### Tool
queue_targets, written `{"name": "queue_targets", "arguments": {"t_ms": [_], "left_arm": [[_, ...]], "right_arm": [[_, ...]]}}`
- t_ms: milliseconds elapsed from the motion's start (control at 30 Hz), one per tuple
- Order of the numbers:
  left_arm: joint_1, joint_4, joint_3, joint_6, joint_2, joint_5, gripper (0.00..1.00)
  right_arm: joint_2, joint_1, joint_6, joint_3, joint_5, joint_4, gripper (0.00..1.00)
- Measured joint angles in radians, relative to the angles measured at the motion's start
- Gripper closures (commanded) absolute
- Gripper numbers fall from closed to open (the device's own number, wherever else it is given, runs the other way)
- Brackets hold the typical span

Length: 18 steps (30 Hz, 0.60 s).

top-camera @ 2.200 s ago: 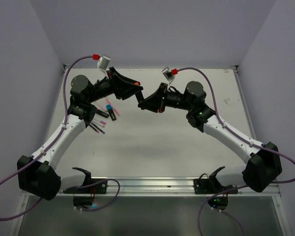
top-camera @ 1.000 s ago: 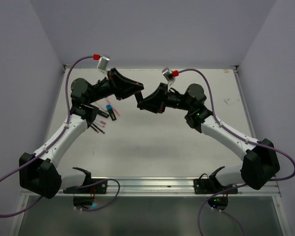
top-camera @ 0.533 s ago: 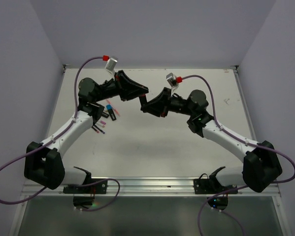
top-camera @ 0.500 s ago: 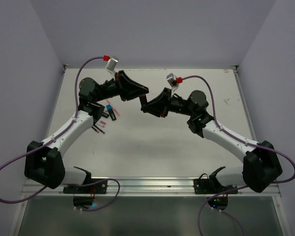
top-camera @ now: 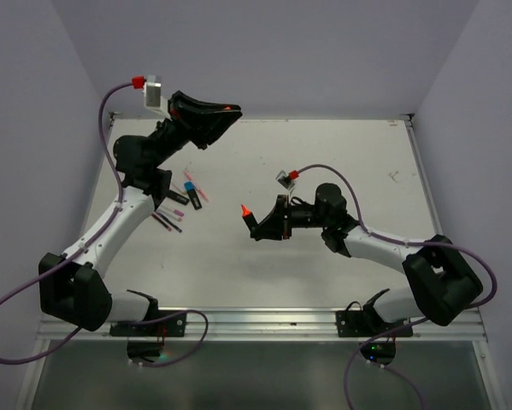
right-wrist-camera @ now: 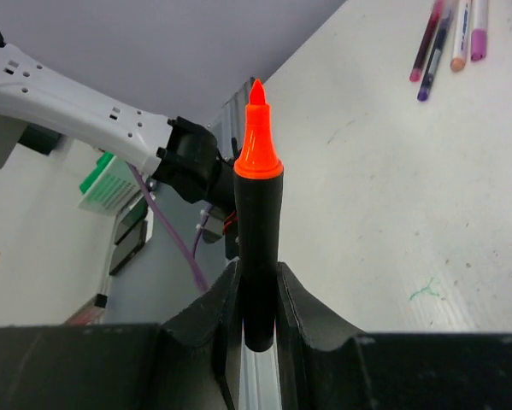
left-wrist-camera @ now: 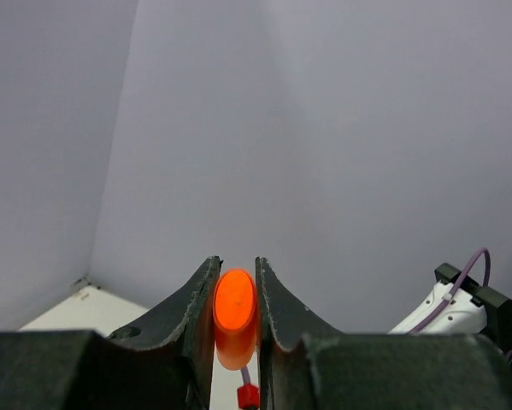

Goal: Open the pen caps

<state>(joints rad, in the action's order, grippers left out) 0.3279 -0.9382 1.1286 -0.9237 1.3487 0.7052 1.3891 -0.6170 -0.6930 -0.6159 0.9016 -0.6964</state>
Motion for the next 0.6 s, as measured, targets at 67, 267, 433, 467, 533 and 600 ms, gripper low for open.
{"name": "queue_targets", "arguments": {"t_ms": [67,267,433,467,533,600], "left_arm": [[0.001,-0.037,0.012,0.000,-0.005,-0.019,1.00],[0.001,-0.028,-0.010,0.010,0.006,-0.034,1.00],[0.001,0.145,-0.063,0.079,0.044,-0.040,1.00],[0.001,0.190,-0.068,0.097,0.059,-0.045,1.00],[0.001,0.275,-0.076,0.131,0.093,-0.060,1.00],[0.003,0.349,-0.080,0.159,0.137,-0.078,1.00]], "right_arm": [[0.012,0.000,-0.025,0.021,0.009,-0.009,1.00],[0.004,0.021,-0.064,0.037,0.004,-0.045,1.00],[-0.078,0.089,-0.003,0.048,-0.088,0.092,1.00],[-0.108,0.096,0.027,0.046,-0.131,0.155,1.00],[-0.165,0.100,0.090,0.038,-0.214,0.282,1.00],[-0.207,0.100,0.138,0.025,-0.281,0.385,1.00]]}}
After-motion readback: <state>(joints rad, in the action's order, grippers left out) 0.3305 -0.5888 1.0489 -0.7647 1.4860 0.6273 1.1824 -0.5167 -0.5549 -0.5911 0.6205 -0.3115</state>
